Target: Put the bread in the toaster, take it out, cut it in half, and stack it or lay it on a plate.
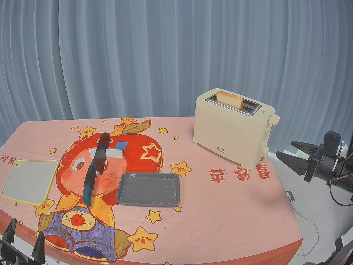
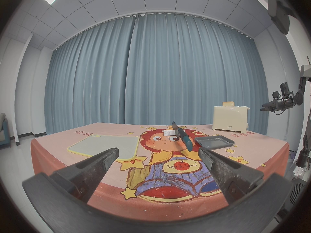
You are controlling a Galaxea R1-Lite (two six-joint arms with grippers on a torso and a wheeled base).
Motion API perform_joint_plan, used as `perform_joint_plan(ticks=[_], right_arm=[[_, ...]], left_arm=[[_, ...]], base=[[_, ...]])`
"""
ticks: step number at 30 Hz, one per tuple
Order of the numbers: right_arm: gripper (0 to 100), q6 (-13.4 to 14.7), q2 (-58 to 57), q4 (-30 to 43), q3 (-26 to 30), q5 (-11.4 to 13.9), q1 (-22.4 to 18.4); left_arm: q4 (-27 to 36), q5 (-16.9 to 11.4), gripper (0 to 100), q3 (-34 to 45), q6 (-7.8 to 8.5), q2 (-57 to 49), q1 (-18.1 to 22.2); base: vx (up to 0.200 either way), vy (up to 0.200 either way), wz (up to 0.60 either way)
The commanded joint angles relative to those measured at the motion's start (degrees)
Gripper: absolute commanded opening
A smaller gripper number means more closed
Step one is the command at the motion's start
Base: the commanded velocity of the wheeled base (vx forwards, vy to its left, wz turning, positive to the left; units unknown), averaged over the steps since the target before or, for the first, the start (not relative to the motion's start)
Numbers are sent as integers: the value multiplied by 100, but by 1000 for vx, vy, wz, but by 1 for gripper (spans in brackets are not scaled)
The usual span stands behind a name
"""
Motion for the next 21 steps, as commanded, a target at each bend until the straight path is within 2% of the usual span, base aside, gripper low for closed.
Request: perform_joint_plan(ticks=[1, 21], right_arm=[[100, -14, 64, -7, 113, 5, -41], [100, -14, 908, -77, 113, -13, -59]], left_arm=[[-4, 2, 100, 101, -2, 9, 1], [-4, 2, 100, 101, -2, 9, 1]], base=[[0, 0, 0], [0, 0, 0]])
